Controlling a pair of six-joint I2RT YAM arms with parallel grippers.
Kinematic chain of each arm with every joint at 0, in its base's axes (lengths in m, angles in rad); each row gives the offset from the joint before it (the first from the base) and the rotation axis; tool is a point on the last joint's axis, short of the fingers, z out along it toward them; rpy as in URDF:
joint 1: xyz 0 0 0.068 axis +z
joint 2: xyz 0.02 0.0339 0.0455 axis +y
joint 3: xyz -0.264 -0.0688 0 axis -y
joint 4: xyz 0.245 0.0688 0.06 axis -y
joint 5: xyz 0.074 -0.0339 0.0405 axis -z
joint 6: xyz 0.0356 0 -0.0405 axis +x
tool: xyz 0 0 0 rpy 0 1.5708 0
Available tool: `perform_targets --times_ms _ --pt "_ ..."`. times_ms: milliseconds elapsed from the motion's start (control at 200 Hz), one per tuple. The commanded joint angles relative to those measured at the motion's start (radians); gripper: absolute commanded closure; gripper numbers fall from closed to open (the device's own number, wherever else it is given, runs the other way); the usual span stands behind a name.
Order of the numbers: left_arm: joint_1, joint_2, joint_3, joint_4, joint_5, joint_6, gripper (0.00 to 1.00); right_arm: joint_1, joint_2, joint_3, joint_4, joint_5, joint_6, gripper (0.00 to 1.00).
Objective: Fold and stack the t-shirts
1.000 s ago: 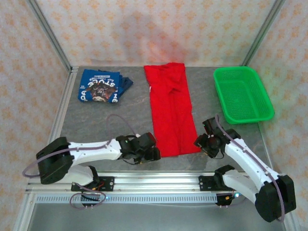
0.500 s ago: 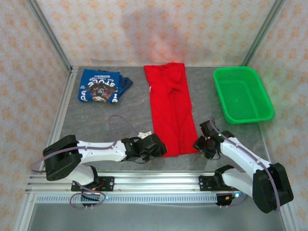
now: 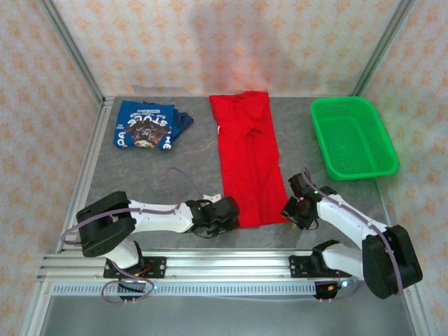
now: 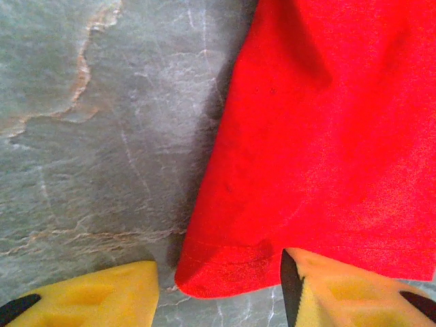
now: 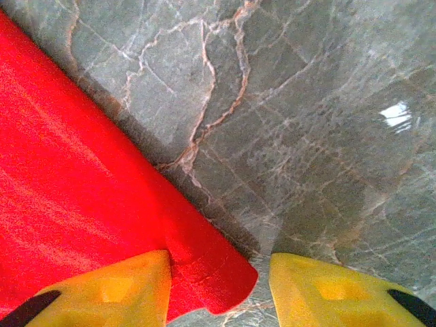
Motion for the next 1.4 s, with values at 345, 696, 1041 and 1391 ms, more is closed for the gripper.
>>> perform_targets --times_ms 345,696,1041,1391 --pt "0.005 0.191 0.223 0.027 -0.043 0.05 0.76 -0.005 0.153 0.104 0.175 0.003 -0.067 0.96" --pt "0.005 0.129 0.236 -0.099 -0.113 0.076 1.0 -0.006 -0.061 -0.009 0.086 -0.042 -0.018 1.0" --pt "-0.117 -0.109 0.102 -0.273 -0.214 -0.027 1.0 0.062 -0.328 -0.07 -0.105 -0.057 0.109 1.0" --pt "-0.263 -0.264 0.009 -0.375 -0.33 -0.191 1.0 0.258 -0.482 -0.008 -0.292 0.048 0.26 1.0"
